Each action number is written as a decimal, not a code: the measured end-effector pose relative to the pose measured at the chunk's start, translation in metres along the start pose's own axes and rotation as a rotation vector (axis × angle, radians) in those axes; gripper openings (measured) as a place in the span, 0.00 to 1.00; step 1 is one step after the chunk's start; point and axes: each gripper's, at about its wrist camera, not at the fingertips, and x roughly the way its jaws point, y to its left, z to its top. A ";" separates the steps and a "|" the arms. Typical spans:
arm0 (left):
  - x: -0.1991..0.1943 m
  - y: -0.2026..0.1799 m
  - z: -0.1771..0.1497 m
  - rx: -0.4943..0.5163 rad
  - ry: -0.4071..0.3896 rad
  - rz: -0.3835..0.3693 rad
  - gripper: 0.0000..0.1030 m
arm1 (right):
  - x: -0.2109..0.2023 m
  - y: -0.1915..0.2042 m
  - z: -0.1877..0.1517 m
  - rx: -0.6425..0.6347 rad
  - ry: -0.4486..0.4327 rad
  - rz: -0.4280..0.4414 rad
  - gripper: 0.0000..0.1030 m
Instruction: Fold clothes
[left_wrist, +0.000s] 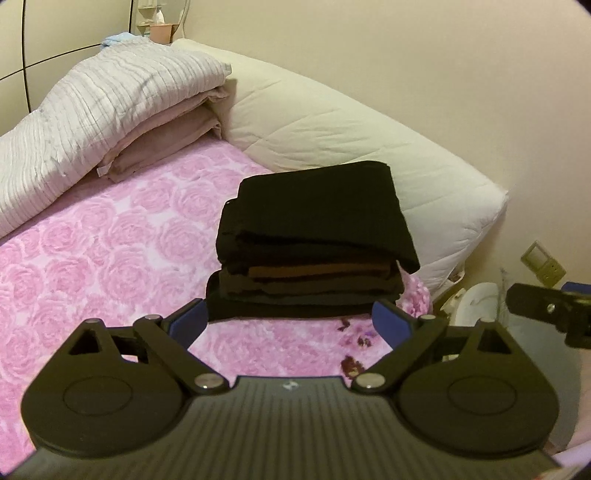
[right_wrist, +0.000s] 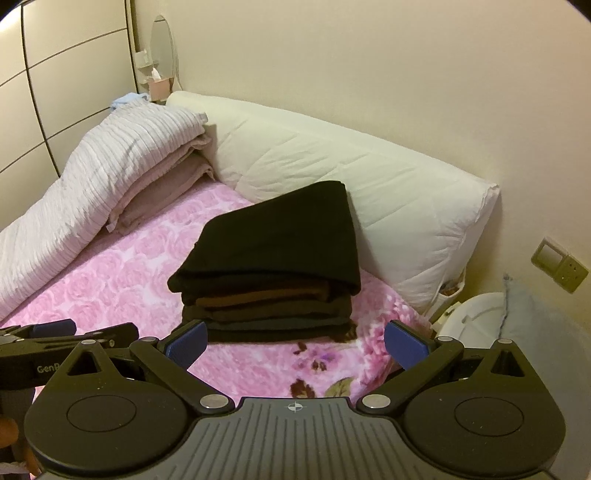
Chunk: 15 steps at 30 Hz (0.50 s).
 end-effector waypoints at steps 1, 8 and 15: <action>-0.001 -0.001 0.000 0.004 -0.003 0.000 0.92 | -0.002 0.001 0.000 -0.002 -0.004 0.000 1.00; -0.003 0.002 -0.003 -0.010 0.013 -0.012 0.92 | -0.008 0.005 -0.003 -0.011 -0.013 0.006 1.00; -0.004 0.004 -0.010 -0.006 0.028 0.003 0.95 | -0.008 0.006 -0.007 -0.011 0.002 0.011 1.00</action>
